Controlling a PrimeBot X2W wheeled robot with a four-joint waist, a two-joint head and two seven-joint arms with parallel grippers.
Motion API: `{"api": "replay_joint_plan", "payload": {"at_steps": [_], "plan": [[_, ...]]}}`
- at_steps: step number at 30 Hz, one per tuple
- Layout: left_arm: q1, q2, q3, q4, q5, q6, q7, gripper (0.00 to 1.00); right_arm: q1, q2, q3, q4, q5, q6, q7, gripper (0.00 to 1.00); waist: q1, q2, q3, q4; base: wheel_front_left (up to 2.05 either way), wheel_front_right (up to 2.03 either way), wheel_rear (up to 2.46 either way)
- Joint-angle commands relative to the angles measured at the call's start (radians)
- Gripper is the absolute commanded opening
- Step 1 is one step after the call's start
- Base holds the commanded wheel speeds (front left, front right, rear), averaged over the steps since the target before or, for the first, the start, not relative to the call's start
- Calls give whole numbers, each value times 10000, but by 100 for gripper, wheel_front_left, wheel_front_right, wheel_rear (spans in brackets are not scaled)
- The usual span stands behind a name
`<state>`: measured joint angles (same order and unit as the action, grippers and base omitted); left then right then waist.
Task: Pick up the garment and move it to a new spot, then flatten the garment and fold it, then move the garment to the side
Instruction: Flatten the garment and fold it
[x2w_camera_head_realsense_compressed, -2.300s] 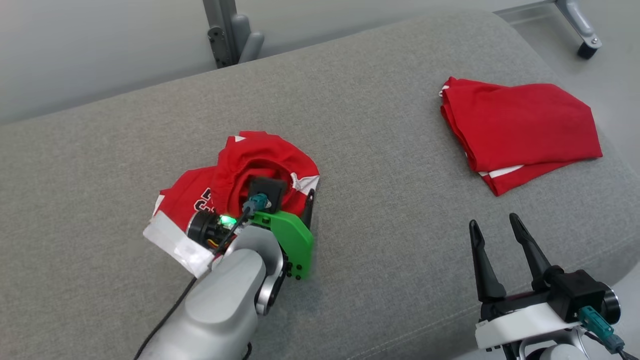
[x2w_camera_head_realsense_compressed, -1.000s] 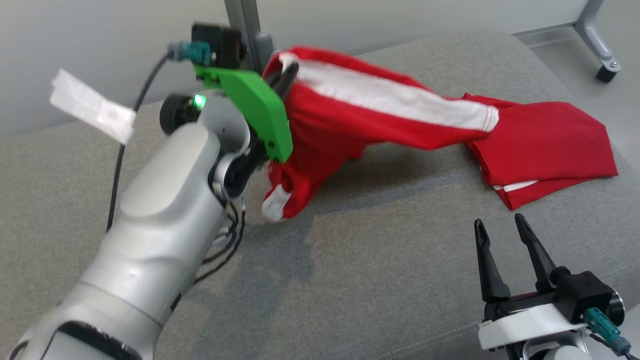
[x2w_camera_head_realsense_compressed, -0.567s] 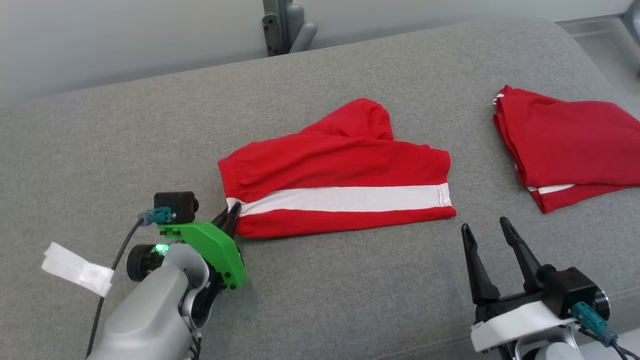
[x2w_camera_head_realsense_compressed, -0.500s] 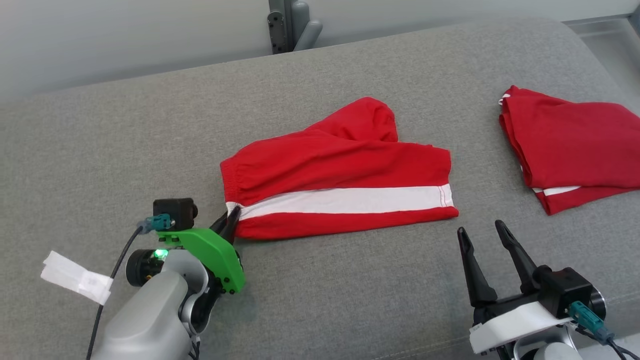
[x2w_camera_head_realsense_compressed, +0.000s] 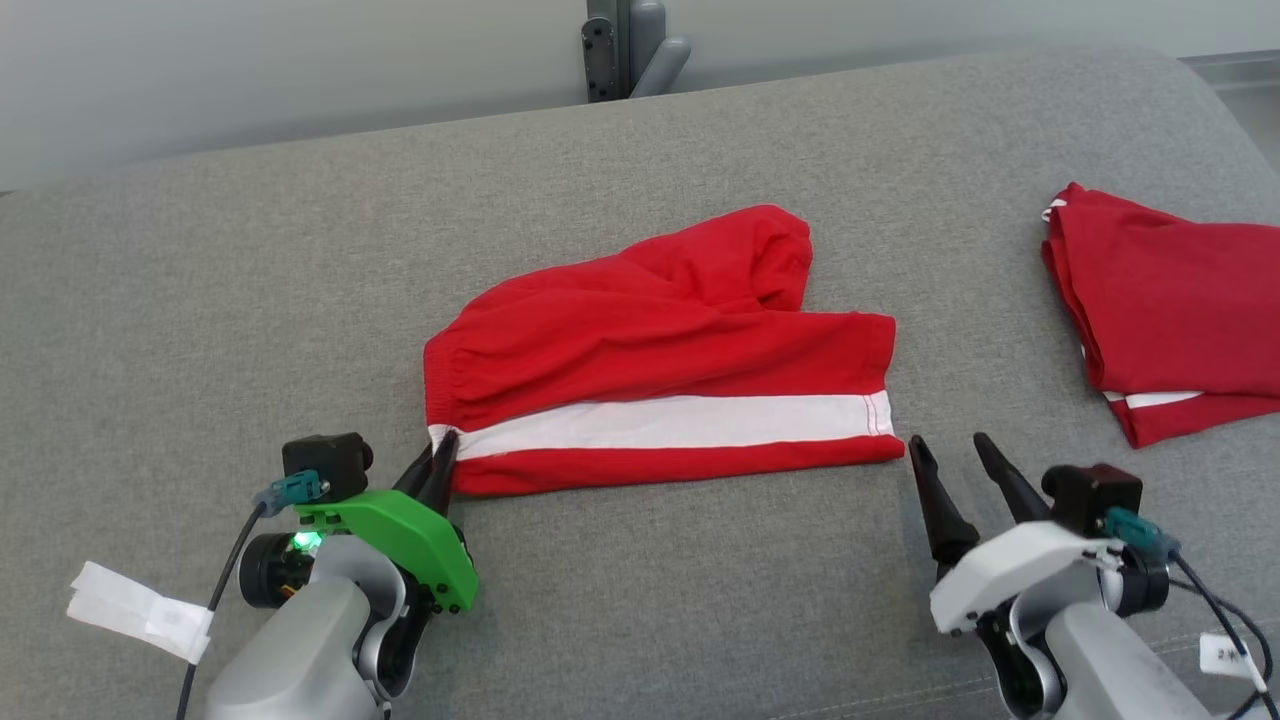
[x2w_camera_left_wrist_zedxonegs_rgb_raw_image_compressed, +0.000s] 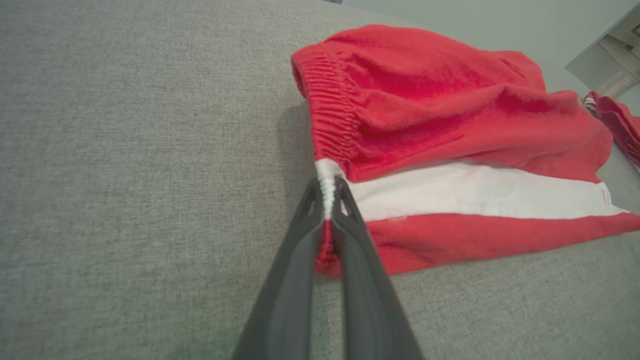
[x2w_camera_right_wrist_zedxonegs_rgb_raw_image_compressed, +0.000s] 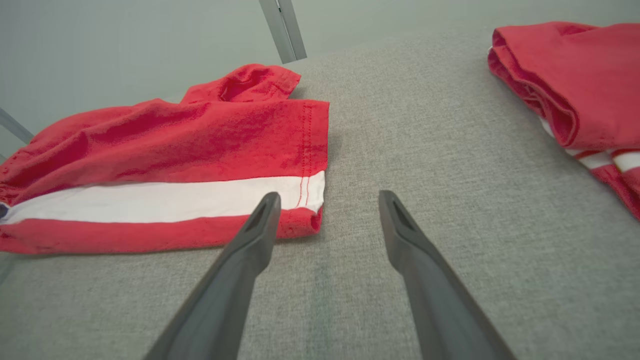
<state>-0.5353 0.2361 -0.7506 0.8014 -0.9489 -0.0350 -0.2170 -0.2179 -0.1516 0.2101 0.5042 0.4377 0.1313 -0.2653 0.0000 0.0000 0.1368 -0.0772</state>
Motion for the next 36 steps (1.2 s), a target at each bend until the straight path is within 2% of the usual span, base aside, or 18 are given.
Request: {"api": "replay_joint_plan", "payload": {"at_steps": [1, 6, 10, 13, 16, 17, 18, 27, 36], "plan": [[127, 50, 14, 21, -84, -44, -37, 0, -503, -69, 132, 492, 224, -13, 0, 100, 0, 0, 34, 45, 0, 0, 0], [100, -76, -107, 42, -13, -84, -3, 0, -2181, 132, 721, 2817, 835, -11, 407, 100, 0, 0, 133, 182, 0, 0, 0], [111, -162, -200, 89, 42, -101, -13, 0, -3067, 243, 1274, 4194, 739, -13, 684, 98, 0, 0, 150, 269, 0, 0, 0], [92, -205, -233, 130, 47, -113, -17, 0, -3493, 316, 1626, 4893, 653, -13, 700, 49, 0, 0, 162, 320, 0, 0, 0], [34, -240, -245, 157, 40, -108, -35, 0, -3741, 372, 1876, 5387, 764, -13, 628, 28, 0, 0, 197, 344, 0, 0, 0], [9, -244, -252, 164, 43, -112, -41, 0, -3806, 363, 1969, 5523, 765, -13, 616, 12, 0, 0, 207, 349, 0, 0, 0], [-17, -246, -262, 176, 55, -112, -46, 0, -3879, 355, 2040, 5645, 792, -13, 559, 0, 0, 0, 218, 351, 0, 0, 0], [-158, -193, -187, 66, 179, -167, -253, 0, -4434, 14, 2509, 5836, 551, -16, 39, 0, 0, 0, 44, 207, 0, 0, 0], [-420, 46, 344, -1058, -66, -356, -396, 0, -4537, -787, 1921, 4070, -414, -16, -12, 0, 0, 0, -669, -32, 0, 0, 0]]}}
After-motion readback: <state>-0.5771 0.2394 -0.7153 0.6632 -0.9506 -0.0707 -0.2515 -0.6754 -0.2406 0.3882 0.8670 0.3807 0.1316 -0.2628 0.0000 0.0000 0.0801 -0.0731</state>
